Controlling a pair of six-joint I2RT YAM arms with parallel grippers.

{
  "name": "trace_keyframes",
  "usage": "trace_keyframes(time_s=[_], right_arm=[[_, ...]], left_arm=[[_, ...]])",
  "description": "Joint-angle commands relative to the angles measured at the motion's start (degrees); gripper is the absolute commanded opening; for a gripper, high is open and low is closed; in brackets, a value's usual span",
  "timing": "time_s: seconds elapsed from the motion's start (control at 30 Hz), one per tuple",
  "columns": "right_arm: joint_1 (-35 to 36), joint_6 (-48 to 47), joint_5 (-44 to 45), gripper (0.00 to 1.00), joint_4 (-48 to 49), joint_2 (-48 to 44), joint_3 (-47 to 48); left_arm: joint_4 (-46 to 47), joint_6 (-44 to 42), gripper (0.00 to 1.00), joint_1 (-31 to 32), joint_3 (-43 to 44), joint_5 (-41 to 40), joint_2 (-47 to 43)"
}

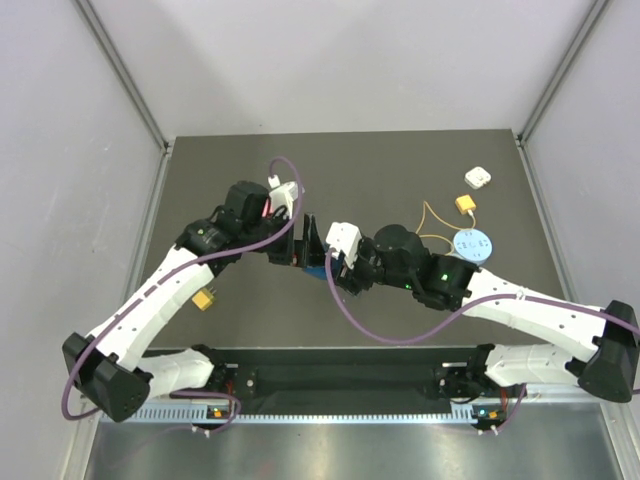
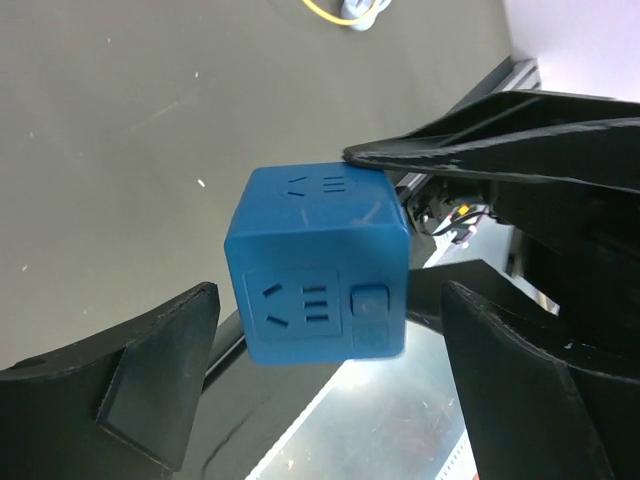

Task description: Insert the plug

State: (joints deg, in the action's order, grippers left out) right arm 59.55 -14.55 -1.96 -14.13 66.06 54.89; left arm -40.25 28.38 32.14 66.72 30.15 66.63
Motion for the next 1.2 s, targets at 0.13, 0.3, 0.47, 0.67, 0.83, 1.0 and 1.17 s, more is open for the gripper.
trace_keyframes(time_s=[0.13,0.3,0.47,0.67,0.83,1.0,1.17], right_arm=[[-0.66,1.54,-1.38,0.00,5.69,-1.99,1.36],[-0.84,1.45,-2.35,0.00,7.36,-3.22,-0.40],[-1.10,1.63,-3.23,0.00,7.71,-3.22,-1.37],[-2.33,3.73,-2.18,0.02,10.70,-4.88,-3.30],[-3.91,6.19,-3.58,0.57,12.37,-7.00,-4.62],[-4.18,9.35,-4.46,0.90,10.97,-11.74,-6.20],[-4.62,13.57,-2.88,1.00,9.74,-20.95,-10.94]], left_arm=[[3.42,1.41,0.95,1.17,-1.15,-5.54,1.48],[6.58,2.82,0.89,1.26,-2.90,-2.65,2.27],[10.10,5.28,0.56,1.17,-4.14,0.34,2.36],[11.86,9.58,0.00,1.17,-4.23,4.56,1.92],[11.35,10.03,0.00,0.82,-3.88,3.44,1.75],[5.45,6.52,0.00,-3.64,0.59,-0.35,3.15],[-1.74,1.60,0.00,-12.09,5.08,-6.56,5.87]])
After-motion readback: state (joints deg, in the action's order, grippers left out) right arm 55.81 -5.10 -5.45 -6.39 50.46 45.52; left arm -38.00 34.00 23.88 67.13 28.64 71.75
